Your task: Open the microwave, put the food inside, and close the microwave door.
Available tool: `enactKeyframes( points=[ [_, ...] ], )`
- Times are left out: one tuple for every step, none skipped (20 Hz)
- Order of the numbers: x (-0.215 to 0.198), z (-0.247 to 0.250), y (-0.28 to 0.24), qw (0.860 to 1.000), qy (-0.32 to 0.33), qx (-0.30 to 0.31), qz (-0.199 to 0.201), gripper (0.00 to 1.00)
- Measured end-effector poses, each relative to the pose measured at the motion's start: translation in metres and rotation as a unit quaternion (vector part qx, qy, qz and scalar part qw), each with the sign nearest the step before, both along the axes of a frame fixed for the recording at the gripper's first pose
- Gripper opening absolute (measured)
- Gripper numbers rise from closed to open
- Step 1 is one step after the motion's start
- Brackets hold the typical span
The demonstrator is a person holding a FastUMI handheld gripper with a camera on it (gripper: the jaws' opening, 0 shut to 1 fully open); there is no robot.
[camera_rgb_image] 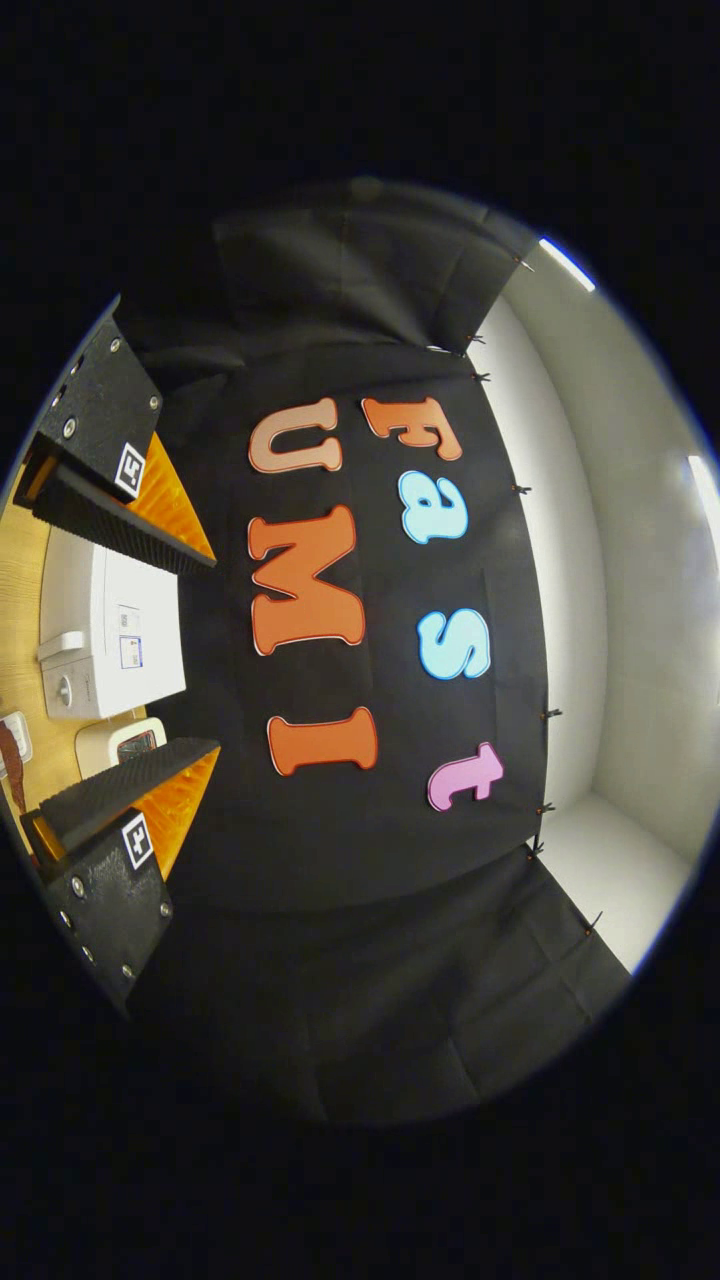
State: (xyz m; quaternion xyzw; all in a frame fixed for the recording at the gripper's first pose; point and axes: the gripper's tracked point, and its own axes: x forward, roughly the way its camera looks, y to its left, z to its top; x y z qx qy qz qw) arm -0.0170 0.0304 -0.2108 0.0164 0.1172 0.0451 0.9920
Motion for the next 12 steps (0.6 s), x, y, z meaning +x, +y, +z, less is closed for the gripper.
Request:
enactKeyframes(
  points=[
    [-0.001,-0.017,0.006,1.000,0.003,-0.003,0.006,0.98],
    [-0.002,-0.031,0.007,1.000,0.008,-0.006,0.008,0.98],
    [-0.004,-0.046,0.010,1.000,0.012,-0.007,0.010,0.98],
    [-0.006,-0.061,0.011,1.000,0.017,-0.010,0.010,0.98],
    [-0.007,-0.078,0.010,1.000,0.027,-0.013,0.010,0.98],
    [-0.008,-0.097,0.011,0.999,0.040,-0.015,0.009,0.98],
    [-0.008,-0.115,0.011,0.998,0.057,-0.014,0.007,0.98],
    [-0.010,-0.133,0.012,0.997,0.074,-0.011,0.006,0.98],
    [-0.011,-0.148,0.012,0.996,0.087,-0.005,0.004,0.98],
    [-0.013,-0.162,0.013,0.995,0.097,-0.003,0.003,0.99],
    [-0.012,-0.175,0.012,0.994,0.107,-0.004,0.000,0.99],
    [-0.013,-0.189,0.012,0.993,0.115,-0.009,-0.001,0.98]
  ],
)
